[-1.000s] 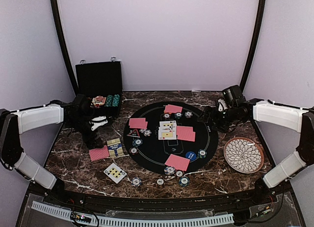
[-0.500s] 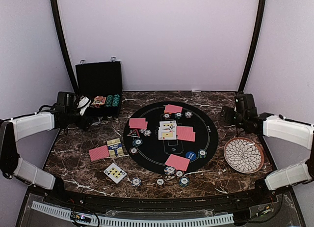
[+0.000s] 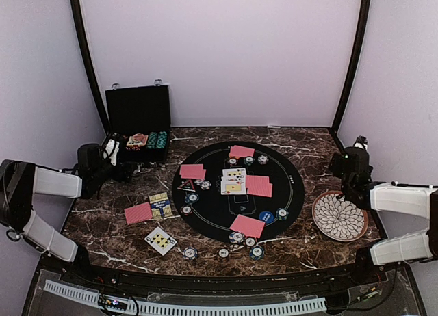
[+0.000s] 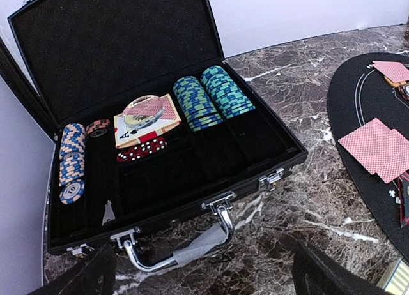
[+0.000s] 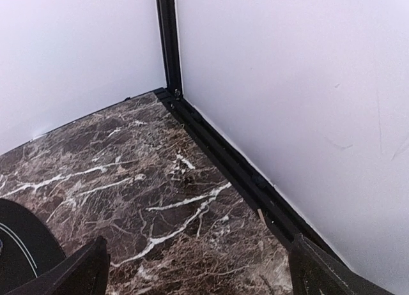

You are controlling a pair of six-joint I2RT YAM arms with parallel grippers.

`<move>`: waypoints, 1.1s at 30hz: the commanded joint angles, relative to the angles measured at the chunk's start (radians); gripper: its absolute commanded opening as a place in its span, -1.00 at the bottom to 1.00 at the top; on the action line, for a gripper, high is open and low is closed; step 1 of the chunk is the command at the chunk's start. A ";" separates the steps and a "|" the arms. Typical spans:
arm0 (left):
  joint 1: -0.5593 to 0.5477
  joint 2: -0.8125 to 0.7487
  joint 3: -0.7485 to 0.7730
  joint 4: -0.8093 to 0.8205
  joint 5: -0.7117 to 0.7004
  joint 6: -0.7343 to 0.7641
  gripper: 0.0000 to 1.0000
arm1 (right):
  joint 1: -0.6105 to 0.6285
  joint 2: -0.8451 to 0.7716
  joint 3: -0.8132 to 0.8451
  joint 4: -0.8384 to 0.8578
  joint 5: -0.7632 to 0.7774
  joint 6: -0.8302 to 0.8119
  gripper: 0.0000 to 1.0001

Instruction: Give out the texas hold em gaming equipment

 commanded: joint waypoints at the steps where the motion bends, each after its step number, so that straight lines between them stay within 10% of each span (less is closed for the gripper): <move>1: 0.007 0.052 -0.041 0.235 0.025 -0.054 0.98 | -0.031 0.013 -0.058 0.245 0.012 -0.129 0.97; 19: 0.038 0.174 -0.279 0.782 -0.076 -0.121 0.97 | -0.119 0.153 -0.301 0.911 -0.108 -0.254 0.97; 33: 0.044 0.169 -0.273 0.752 -0.081 -0.134 0.97 | -0.196 0.400 -0.255 1.109 -0.292 -0.279 0.97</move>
